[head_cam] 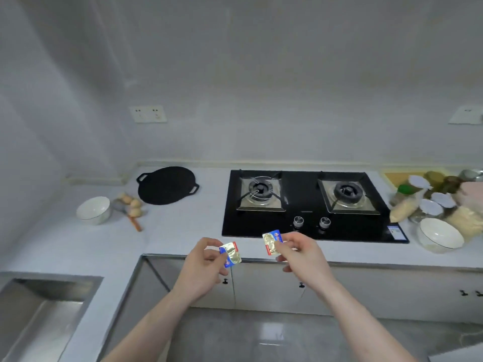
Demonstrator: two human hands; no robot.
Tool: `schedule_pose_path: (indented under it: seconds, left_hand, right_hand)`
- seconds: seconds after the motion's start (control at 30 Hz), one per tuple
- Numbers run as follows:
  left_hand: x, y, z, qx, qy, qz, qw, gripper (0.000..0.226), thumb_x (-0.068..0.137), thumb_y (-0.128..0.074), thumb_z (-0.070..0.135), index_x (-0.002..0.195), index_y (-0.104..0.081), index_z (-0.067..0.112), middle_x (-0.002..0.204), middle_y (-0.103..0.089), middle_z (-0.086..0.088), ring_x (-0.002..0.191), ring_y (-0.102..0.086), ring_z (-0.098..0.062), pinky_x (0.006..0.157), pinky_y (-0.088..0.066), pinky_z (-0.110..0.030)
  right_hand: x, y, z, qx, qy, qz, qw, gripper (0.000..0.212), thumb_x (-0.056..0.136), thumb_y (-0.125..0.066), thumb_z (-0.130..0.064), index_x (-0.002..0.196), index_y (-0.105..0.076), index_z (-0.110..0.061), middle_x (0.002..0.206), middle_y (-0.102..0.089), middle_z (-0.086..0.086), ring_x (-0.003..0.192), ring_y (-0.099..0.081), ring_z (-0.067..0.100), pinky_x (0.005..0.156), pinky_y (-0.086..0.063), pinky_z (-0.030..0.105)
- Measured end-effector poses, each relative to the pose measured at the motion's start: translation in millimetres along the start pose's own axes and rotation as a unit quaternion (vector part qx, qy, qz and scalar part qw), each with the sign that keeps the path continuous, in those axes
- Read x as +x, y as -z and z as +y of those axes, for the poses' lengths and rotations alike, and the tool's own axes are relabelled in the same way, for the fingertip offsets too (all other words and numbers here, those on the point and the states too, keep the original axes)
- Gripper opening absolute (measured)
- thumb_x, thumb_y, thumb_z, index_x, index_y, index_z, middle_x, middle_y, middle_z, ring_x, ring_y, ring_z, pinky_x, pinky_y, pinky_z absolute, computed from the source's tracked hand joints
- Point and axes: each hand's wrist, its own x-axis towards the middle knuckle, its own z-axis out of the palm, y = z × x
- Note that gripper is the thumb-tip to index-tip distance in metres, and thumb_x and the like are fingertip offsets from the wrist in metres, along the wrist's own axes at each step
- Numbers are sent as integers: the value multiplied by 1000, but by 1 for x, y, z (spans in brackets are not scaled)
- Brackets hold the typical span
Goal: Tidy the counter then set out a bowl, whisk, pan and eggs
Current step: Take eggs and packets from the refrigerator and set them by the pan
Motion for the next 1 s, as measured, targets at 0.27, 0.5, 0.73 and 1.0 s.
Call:
schedule_pose_path:
  seconds: [0.27, 0.5, 0.73, 1.0]
  left_hand:
    - [20, 110, -40, -44, 53, 76, 995, 10, 97, -61, 14, 107, -62, 15, 91, -75, -7, 69, -73, -15, 58, -51, -32]
    - [55, 148, -61, -114, 100, 136, 979, 13, 97, -64, 17, 108, -64, 11, 82, -74, -11, 70, -71, -18, 62, -54, -34]
    - [101, 163, -78, -139, 139, 188, 962, 14, 96, -66, 19, 107, -64, 10, 92, -76, -14, 74, -72, -19, 62, -58, -34]
    - [163, 187, -110, -128, 192, 216, 949, 14, 93, -68, 22, 102, -67, 11, 95, -71, -13, 71, -63, -19, 55, -53, -30]
  right_hand:
    - [35, -121, -29, 2, -25, -102, 994, 14, 93, -70, -28, 105, -71, -20, 93, -76, 1, 78, -75, 14, 67, -60, 33]
    - [87, -176, -44, -10, -43, -160, 986, 18, 91, -72, -27, 106, -69, -18, 95, -76, 1, 82, -76, 19, 63, -59, 30]
    - [149, -207, -49, -28, -65, -214, 974, 19, 90, -71, -28, 106, -71, -17, 101, -75, 2, 87, -75, 19, 66, -60, 27]
    - [202, -251, -38, -67, -107, -224, 966, 17, 90, -72, -26, 105, -71, -19, 103, -71, 4, 87, -69, 16, 67, -61, 25]
